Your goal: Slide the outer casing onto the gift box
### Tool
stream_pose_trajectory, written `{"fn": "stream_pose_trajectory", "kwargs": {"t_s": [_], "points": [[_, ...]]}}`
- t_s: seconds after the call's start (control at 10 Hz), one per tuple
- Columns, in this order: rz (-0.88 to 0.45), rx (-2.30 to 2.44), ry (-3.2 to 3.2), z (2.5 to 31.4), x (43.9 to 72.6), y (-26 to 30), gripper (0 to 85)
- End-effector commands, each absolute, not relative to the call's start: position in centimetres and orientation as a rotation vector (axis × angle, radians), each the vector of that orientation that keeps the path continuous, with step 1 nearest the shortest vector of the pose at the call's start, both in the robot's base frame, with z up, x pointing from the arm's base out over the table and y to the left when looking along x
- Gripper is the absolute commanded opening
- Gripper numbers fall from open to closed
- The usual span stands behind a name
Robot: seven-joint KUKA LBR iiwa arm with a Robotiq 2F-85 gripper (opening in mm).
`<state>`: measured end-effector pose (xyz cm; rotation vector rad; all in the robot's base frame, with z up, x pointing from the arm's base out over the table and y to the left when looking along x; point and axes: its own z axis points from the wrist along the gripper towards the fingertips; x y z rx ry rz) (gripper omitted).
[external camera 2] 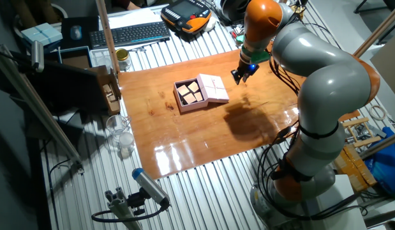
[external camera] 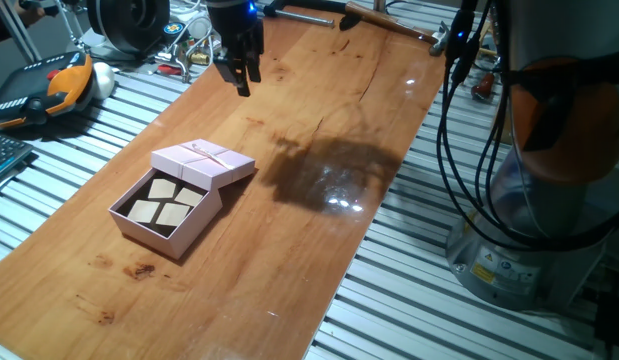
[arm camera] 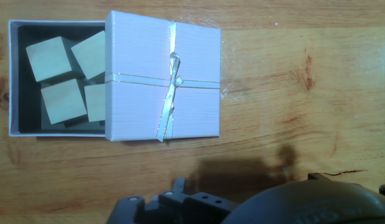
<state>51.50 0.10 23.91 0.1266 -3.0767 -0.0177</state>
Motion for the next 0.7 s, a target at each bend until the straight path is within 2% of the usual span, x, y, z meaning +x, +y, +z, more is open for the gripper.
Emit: {"fn": "stream_pose_trajectory", "kwargs": {"t_s": [0.0,0.6], "points": [[-0.018,0.124,-3.077,23.9,51.52,0.13,0.0],[-0.018,0.117,-3.077,23.82,51.53,0.06,0.0]]}}
